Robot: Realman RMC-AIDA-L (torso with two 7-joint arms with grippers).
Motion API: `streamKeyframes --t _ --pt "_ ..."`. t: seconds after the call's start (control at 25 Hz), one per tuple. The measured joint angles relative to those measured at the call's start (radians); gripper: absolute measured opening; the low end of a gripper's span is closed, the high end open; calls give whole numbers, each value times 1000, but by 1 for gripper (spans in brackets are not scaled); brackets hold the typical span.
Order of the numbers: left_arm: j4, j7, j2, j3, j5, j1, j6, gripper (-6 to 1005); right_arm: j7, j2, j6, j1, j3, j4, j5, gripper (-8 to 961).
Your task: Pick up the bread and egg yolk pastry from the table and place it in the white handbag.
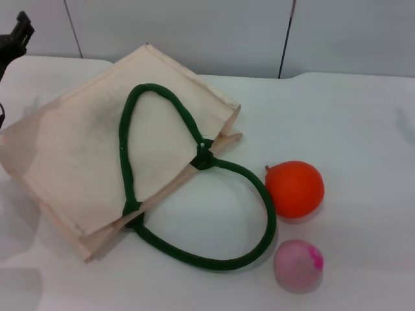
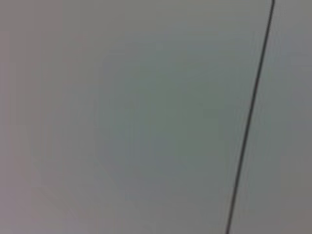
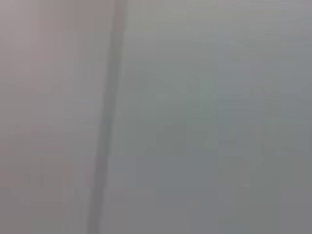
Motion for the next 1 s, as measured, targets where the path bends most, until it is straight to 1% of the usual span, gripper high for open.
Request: streamKeyframes --t 0.08,0.16,0.28,0.44,0.6,1.0 --pt "-30 50 -1 1 -60 2 -23 780 -23 0 -8 -3 0 42 69 865" --pt "-55 62 0 5 -102 7 -37 779 -28 -2 -3 -11 1 88 132 865" --pt "-67 60 1 4 -106 15 -43 778 -28 -5 -1 -13 1 116 156 865" --pt "-77 55 0 1 -112 42 -72 777 -28 -5 0 -25 1 122 161 865" --pt "-98 50 -1 1 -114 49 -97 775 -20 -5 -2 -35 1 122 163 865" --pt "-100 51 -2 1 -116 62 -137 772 -15 -4 -11 -37 3 126 165 865"
